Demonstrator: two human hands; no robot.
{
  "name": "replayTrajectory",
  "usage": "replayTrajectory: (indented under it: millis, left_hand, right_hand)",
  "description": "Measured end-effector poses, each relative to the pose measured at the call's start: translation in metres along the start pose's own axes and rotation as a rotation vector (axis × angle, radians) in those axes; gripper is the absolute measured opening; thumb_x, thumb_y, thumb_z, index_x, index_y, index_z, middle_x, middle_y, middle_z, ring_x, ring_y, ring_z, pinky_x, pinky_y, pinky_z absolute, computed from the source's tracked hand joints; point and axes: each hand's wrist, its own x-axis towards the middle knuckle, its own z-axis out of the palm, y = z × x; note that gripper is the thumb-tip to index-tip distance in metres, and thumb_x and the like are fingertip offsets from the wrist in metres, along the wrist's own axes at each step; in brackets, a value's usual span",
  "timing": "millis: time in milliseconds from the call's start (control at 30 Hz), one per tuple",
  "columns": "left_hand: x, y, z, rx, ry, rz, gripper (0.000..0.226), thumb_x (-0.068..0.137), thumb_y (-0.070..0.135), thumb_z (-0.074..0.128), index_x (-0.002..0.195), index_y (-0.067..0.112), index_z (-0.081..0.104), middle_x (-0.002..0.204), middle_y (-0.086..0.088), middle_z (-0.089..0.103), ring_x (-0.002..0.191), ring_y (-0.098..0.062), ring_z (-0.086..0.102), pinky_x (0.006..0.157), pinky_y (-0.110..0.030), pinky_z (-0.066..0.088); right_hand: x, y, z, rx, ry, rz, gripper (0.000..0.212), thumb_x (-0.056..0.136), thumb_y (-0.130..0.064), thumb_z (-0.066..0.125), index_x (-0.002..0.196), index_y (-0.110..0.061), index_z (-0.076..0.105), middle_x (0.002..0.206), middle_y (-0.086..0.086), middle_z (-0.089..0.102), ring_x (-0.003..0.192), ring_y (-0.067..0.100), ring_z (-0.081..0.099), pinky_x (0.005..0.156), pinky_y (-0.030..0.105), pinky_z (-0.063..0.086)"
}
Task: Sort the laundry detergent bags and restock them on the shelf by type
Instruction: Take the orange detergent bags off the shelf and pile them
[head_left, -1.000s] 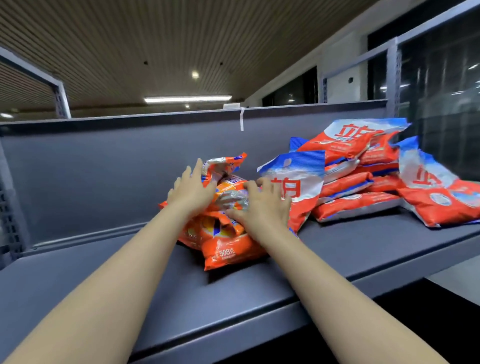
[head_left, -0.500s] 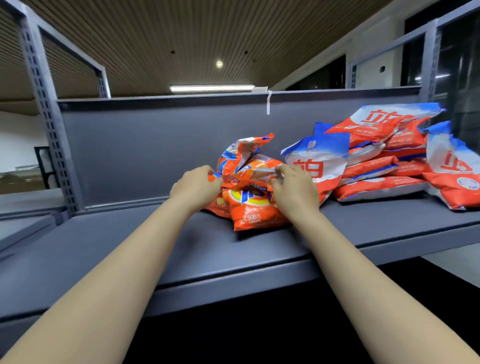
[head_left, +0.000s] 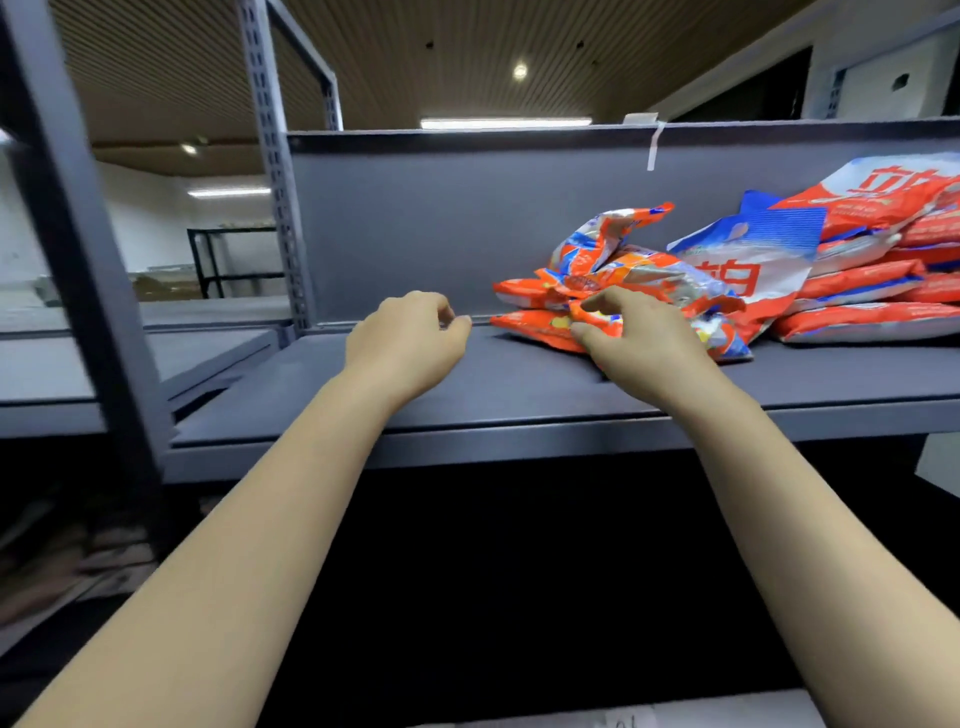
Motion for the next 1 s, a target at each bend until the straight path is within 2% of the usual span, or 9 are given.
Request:
replayTrajectory:
  millis: [200,400,500,633,767,867,1000]
  left_hand:
    - [-0.065,-0.061,-0.052,0.005,0.007,-0.015,0.029,0.093,0.044,0.045,0.1,0.024,0.064,0.104,0.009,0.066,0.098,-0.019,0.058,0.076,-0.031,0.043]
    - [-0.135,-0.143,-0.092,0.012,0.0,-0.061,0.028,0.093,0.047,0.046,0.097,0.028,0.065,0.094,0.012,0.068,0.092,-0.017,0.062,0.072,-0.029,0.046]
    - [-0.169,-0.194,-0.108,0.034,-0.052,-0.117,0.026,0.092,0.047,0.045,0.096,0.03,0.064,0.089,0.014,0.067,0.09,-0.015,0.061,0.072,-0.029,0.046]
    - [-0.206,-0.267,-0.129,0.079,-0.129,-0.23,0.024,0.093,0.045,0.043,0.098,0.032,0.063,0.095,0.014,0.066,0.095,-0.014,0.059,0.079,-0.032,0.046]
    - [-0.234,-0.337,-0.154,0.149,-0.183,-0.321,0.027,0.095,0.048,0.04,0.099,0.03,0.06,0.094,0.012,0.064,0.09,-0.015,0.06,0.077,-0.033,0.05]
    - [-0.246,-0.382,-0.174,0.196,-0.194,-0.383,0.028,0.096,0.048,0.039,0.1,0.029,0.059,0.086,0.011,0.062,0.079,-0.014,0.059,0.07,-0.031,0.051]
    - [-0.252,-0.435,-0.189,0.244,-0.224,-0.464,0.029,0.096,0.05,0.038,0.103,0.03,0.057,0.073,0.009,0.062,0.064,-0.011,0.059,0.053,-0.024,0.043]
  right_hand:
    - [-0.06,-0.082,0.024,0.061,-0.113,-0.077,0.036,0.09,-0.041,0.056,0.121,-0.023,0.06,0.127,-0.001,0.06,0.121,0.02,0.051,0.102,0.042,0.039]
    - [-0.124,-0.164,0.065,0.137,-0.192,-0.095,0.031,0.089,-0.043,0.054,0.114,-0.026,0.062,0.122,-0.004,0.062,0.12,0.017,0.051,0.101,0.04,0.039]
    - [-0.154,-0.204,0.092,0.183,-0.23,-0.115,0.029,0.088,-0.044,0.055,0.112,-0.029,0.063,0.119,-0.009,0.063,0.117,0.014,0.053,0.1,0.04,0.041]
    - [-0.188,-0.257,0.132,0.225,-0.333,-0.152,0.028,0.089,-0.044,0.055,0.113,-0.032,0.062,0.115,-0.013,0.063,0.114,0.011,0.054,0.098,0.039,0.043]
    - [-0.214,-0.309,0.173,0.212,-0.437,-0.188,0.028,0.09,-0.044,0.053,0.113,-0.031,0.061,0.109,-0.014,0.061,0.109,0.011,0.054,0.095,0.037,0.043]
    - [-0.224,-0.34,0.2,0.187,-0.519,-0.208,0.03,0.092,-0.044,0.05,0.117,-0.029,0.059,0.114,-0.01,0.061,0.111,0.012,0.053,0.095,0.036,0.043]
    - [-0.226,-0.374,0.234,0.157,-0.626,-0.228,0.03,0.095,-0.043,0.048,0.119,-0.027,0.057,0.122,-0.01,0.058,0.116,0.013,0.05,0.097,0.036,0.042]
